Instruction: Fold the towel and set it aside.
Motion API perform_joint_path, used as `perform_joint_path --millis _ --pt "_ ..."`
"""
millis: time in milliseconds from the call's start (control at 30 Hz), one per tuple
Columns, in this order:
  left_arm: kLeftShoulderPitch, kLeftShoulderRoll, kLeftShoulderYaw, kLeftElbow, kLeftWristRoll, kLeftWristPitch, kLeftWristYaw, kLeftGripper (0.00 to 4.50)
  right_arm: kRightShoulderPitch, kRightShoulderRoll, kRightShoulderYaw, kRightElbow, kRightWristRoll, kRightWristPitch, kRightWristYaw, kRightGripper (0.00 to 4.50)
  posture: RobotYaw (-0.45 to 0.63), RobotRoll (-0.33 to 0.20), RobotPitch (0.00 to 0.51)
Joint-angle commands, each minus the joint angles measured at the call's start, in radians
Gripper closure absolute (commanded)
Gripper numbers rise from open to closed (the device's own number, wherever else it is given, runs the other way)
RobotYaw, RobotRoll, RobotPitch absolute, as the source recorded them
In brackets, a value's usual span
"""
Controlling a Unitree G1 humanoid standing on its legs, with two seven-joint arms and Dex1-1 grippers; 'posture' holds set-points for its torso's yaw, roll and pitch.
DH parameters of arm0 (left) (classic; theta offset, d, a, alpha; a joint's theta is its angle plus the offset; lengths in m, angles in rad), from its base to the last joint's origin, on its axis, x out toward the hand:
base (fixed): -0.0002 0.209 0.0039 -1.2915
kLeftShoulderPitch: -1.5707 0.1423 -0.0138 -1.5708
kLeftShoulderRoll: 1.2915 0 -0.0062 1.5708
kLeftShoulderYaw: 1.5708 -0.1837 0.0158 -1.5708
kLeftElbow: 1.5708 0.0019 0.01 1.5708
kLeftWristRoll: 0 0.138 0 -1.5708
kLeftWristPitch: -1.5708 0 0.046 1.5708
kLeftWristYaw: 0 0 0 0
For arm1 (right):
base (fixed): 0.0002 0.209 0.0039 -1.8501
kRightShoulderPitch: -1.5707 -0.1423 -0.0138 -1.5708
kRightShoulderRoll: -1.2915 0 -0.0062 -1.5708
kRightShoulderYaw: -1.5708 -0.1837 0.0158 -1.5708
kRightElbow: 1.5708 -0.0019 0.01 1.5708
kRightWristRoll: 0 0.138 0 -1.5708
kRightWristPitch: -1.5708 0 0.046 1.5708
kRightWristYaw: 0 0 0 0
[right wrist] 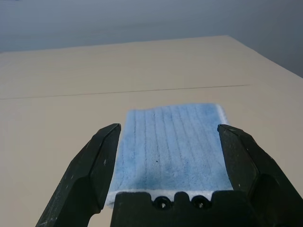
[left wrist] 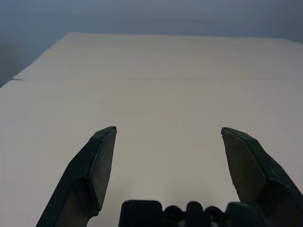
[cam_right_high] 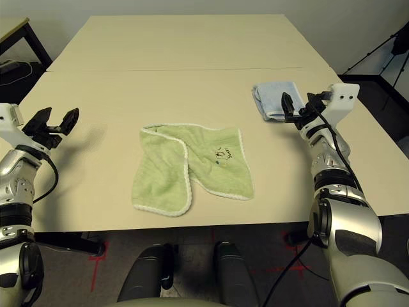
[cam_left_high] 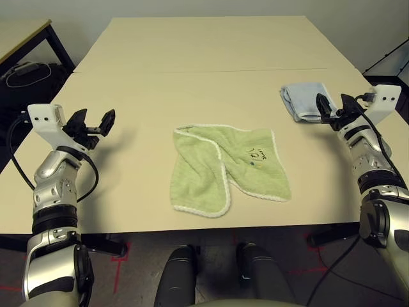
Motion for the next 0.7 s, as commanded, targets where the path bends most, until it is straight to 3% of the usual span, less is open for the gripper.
perform_joint_path --millis 33,700 --pt "0.006 0.029 -0.039 -0.025 -0.012 0.03 -0.123 0.0 0.001 -0.01 0.007 0.005 -0.01 0.008 0.011 0.04 0.1 0.0 0.112" --pt "0.124 0.139 -0.199 -0.156 -0.034 0.093 -0.69 0.0 -0.023 -0.021 0.055 -0.01 -0.056 0.001 0.083 0.04 0.09 0.0 0.128"
